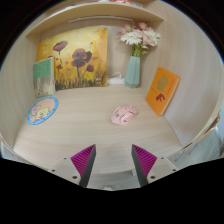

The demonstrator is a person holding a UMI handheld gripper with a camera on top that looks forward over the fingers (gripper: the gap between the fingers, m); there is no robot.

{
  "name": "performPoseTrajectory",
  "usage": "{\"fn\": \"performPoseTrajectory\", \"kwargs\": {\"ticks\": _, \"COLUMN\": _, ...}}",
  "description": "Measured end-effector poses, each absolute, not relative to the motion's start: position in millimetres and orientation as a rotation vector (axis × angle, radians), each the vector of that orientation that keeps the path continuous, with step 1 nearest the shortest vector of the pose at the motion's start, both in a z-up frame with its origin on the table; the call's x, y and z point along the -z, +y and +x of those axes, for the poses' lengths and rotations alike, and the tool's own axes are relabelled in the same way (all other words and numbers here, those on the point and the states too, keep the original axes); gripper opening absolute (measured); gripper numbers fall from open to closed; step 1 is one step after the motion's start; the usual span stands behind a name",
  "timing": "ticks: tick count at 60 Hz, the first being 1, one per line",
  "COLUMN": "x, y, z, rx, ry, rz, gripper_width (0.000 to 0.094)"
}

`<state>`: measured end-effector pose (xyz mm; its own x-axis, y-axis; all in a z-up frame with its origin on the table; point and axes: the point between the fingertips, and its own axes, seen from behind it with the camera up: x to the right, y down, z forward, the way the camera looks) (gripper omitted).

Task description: Arrange mouse

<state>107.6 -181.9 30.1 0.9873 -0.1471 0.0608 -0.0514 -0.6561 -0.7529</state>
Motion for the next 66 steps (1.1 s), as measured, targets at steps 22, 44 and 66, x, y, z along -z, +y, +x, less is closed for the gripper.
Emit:
{"fn": "performPoseTrajectory", "kwargs": {"ticks": 22, "x": 10, "y": -71, "z": 158, "rx": 0.062, "ry": 0.169, "rz": -2.394, "gripper_width": 0.0704}}
{"fn": "performPoseTrajectory", "kwargs": {"ticks": 44, "x": 10, "y": 10, "z": 155, "rx": 0.039, "ry": 0.016, "rz": -2.431, "gripper_width": 0.0716}}
{"fn": "performPoseTrajectory", "kwargs": {"ticks": 66, "x": 13, "y": 26, "z": 161, "rx": 0.105, "ry": 0.014, "rz": -2.432, "gripper_width": 0.0528}}
